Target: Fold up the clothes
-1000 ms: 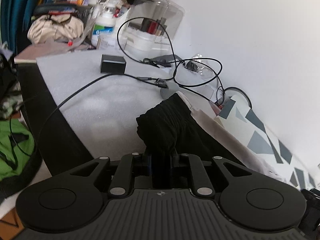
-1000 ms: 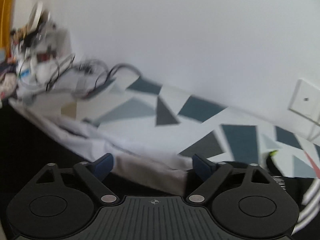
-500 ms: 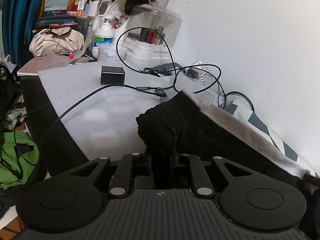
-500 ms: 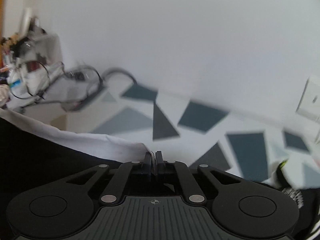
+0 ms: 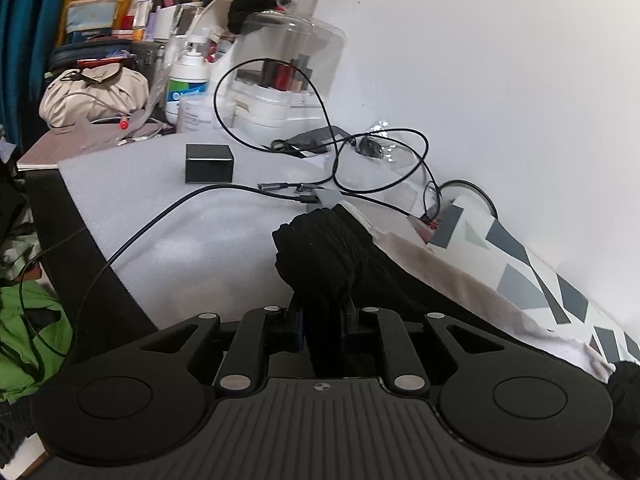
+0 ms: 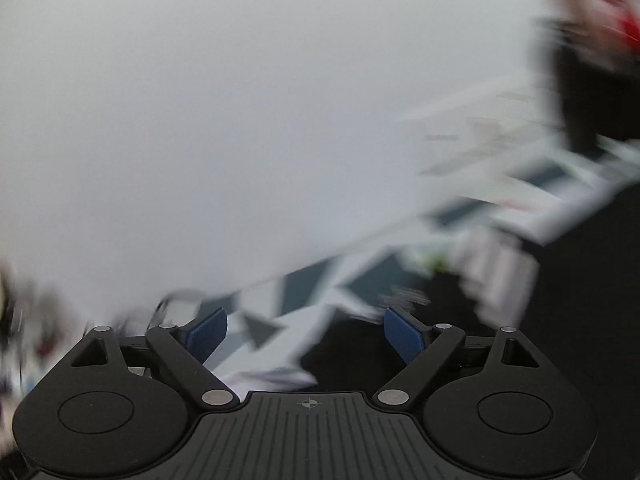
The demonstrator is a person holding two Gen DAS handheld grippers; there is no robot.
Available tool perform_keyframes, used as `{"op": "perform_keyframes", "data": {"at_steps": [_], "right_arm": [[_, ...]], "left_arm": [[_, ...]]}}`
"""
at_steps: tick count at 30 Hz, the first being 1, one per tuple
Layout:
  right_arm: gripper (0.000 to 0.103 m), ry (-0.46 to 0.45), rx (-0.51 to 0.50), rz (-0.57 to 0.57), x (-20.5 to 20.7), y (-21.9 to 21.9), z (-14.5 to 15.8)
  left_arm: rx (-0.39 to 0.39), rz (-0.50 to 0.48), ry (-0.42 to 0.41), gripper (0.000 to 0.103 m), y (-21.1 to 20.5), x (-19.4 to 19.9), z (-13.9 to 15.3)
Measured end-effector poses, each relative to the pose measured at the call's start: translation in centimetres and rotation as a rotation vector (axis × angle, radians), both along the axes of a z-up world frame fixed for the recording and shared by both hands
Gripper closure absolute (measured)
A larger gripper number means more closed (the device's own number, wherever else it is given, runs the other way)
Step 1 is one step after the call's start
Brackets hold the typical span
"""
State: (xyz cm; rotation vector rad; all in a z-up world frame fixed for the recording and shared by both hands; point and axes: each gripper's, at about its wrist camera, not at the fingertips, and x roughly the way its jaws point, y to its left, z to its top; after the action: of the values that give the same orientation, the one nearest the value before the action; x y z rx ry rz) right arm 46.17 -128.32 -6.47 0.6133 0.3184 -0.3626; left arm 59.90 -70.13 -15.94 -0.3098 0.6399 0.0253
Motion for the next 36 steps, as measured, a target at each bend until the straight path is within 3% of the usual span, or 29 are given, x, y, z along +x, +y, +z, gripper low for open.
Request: {"op": "perform_keyframes", "data": {"at_steps": [3,5,10,13,17,24,26,28,29,31,33,36], "right_arm": [[0.015,0.117,-0.056,-0.288,-6.3,0.3,-0.5],[0.010,0.204,-0.102,-0.407,-9.0,1.1,-1.6],[0.008,0.413,-0.176,-0.472,-11.1,2.8,-5.1],[0.006,0.518,-0.212,-0.444,-10.2,3.9,-6.6],[0.003,0.589,-0.330,-0.386,-8.0,5.1,-7.9],[0.002,0.600,-0.476,-0.439,-2.6,2.4,-7.8],[0.009,0.602,-0.450,-0.453,-1.7,1.5,-7.5],[0.033,0.585,-0.413,-0.458,-2.1,1.1,-7.6],[0.040,0.563,-0.386,-0.465,-2.9,1.0,-7.5],[0.071,0.511,-0.320,-0.485,-5.1,0.9,-7.2],[0.076,0.435,-0.244,-0.543,-8.1,0.6,-6.7],[0.068,0.333,-0.076,-0.641,-12.3,-0.4,-6.6]], "left_arm": [[0.015,-0.024,0.006,0.087,0.2,0.2,-0.2],[0.033,-0.042,0.008,0.087,0.1,0.2,-0.3],[0.077,-0.081,0.026,0.086,-0.1,0.4,-0.8],[0.083,-0.095,0.042,0.086,0.1,0.6,-1.1],[0.087,-0.116,0.060,0.086,0.4,0.8,-1.3],[0.086,-0.123,0.091,0.084,0.5,1.2,-1.8],[0.080,-0.121,0.102,0.084,0.7,1.3,-2.0],[0.064,-0.113,0.114,0.084,0.9,1.4,-2.2],[0.055,-0.108,0.119,0.084,1.1,1.5,-2.3],[0.047,-0.104,0.123,0.084,1.3,1.7,-2.4],[0.042,-0.100,0.121,0.084,1.4,1.7,-2.5],[0.022,-0.088,0.127,0.084,1.6,1.8,-2.7]]}}
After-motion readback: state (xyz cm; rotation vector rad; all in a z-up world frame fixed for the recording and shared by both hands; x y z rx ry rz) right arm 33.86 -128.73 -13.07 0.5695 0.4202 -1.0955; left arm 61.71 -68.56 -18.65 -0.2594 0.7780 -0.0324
